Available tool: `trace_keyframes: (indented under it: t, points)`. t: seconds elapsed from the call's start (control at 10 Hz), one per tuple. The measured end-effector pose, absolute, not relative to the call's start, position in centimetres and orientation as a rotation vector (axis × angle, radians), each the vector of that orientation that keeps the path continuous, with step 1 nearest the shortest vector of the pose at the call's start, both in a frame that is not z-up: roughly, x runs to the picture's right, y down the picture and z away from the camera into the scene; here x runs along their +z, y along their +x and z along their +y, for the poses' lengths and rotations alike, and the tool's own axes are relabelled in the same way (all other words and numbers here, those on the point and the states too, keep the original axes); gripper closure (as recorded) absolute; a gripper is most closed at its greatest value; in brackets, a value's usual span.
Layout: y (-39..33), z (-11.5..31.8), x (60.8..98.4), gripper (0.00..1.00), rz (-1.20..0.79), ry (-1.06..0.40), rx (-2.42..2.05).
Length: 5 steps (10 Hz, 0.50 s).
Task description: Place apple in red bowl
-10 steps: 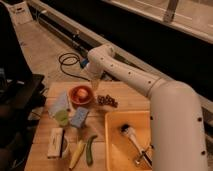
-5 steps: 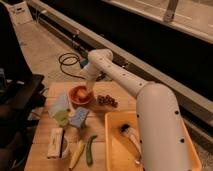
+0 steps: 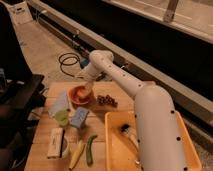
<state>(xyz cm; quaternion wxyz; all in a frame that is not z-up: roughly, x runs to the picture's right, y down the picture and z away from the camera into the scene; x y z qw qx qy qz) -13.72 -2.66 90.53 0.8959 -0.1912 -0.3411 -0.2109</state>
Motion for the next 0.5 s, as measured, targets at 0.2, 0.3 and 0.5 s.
trace_keyframes:
  t: [0.2, 0.3, 0.5]
  points:
    - [-13.8, -2.1, 90.9, 0.20, -0.706, -0.414, -0.430]
    - [-13.8, -1.1, 91.7, 0.20, -0.701, -0.430, -0.427]
    - [-13.9, 0.6, 93.4, 0.20, -0.694, -0.454, -0.416]
